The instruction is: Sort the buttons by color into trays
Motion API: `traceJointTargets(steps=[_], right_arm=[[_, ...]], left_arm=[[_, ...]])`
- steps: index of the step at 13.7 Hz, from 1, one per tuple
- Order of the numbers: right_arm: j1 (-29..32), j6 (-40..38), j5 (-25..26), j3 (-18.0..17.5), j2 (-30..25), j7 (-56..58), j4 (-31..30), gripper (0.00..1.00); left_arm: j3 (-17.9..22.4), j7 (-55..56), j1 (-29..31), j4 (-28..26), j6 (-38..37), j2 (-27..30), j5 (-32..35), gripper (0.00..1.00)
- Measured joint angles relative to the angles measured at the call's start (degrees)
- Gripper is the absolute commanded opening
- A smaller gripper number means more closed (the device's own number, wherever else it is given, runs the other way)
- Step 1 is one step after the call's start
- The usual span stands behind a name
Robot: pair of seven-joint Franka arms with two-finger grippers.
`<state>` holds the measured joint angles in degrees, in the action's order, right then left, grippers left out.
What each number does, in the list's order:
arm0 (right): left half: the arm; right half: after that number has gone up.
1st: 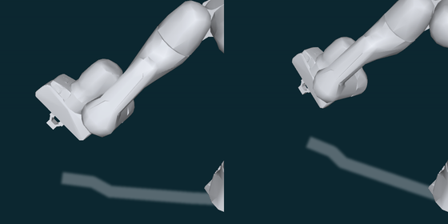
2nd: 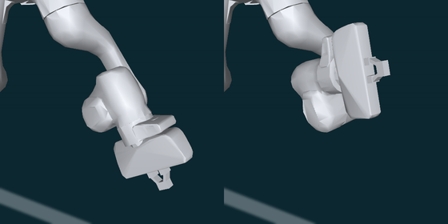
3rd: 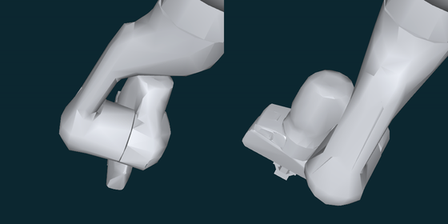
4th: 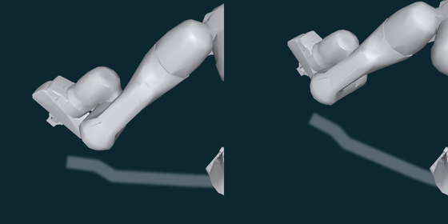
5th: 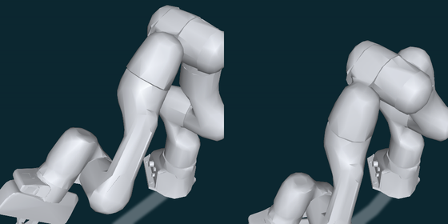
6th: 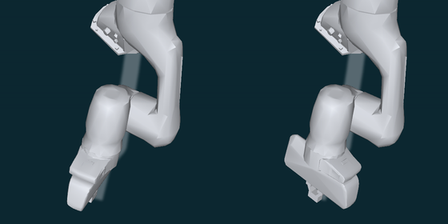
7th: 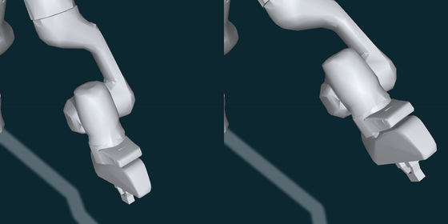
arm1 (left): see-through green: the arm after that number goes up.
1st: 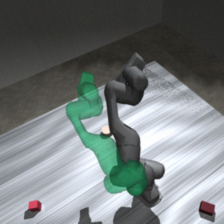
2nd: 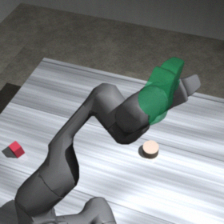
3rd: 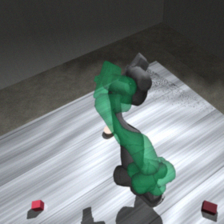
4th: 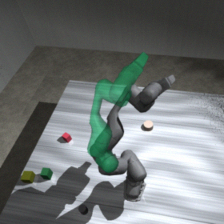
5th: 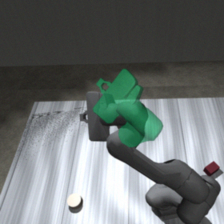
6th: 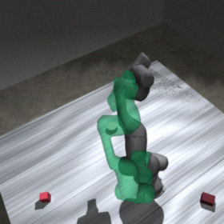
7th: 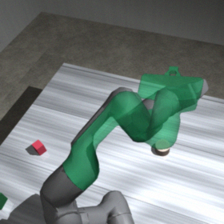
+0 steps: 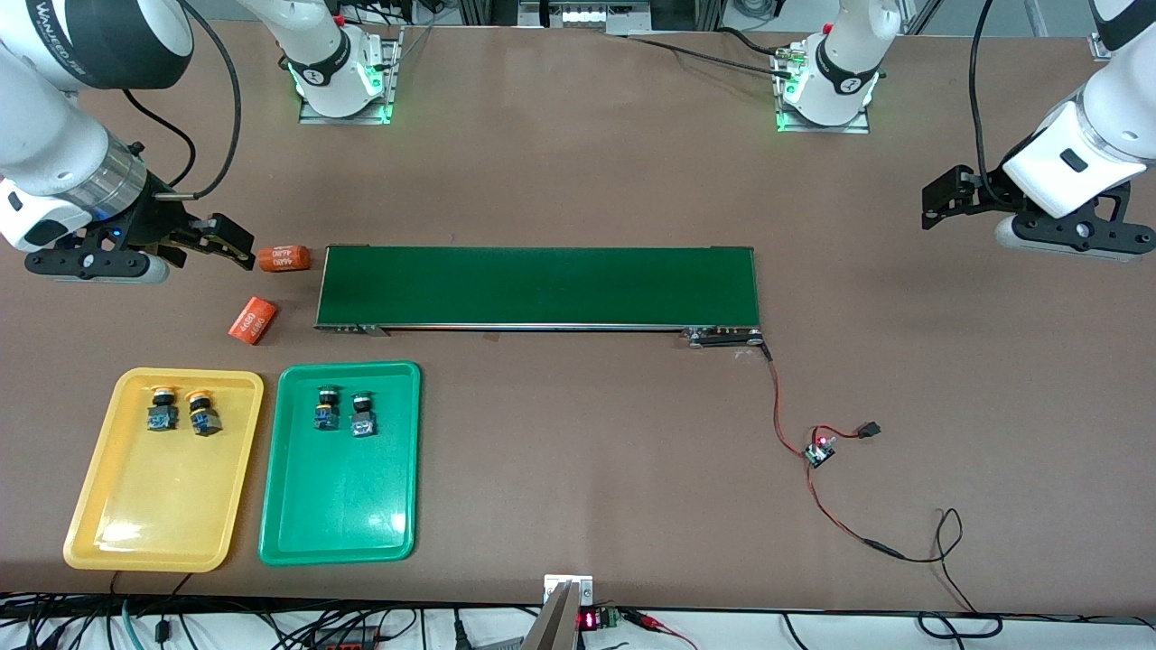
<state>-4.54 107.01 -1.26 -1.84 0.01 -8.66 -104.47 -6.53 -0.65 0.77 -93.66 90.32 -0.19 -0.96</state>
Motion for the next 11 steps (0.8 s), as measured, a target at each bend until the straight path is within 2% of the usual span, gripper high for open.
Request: traceJointTargets(steps=[7, 11], right_arm=[[0.1, -3.0, 0.0, 0.5, 0.1, 1.0, 1.8, 1.0], [-1.7, -3.8, 0.0, 4.0, 0.3, 2.2, 2.2, 1.0]], left_arm=[[0.1, 0.0, 0.1, 0.0, 0.0, 0.0, 0.0, 1.0], [0.1, 0.0, 0.1, 0.0, 0.0, 0.0, 0.0, 1.0]])
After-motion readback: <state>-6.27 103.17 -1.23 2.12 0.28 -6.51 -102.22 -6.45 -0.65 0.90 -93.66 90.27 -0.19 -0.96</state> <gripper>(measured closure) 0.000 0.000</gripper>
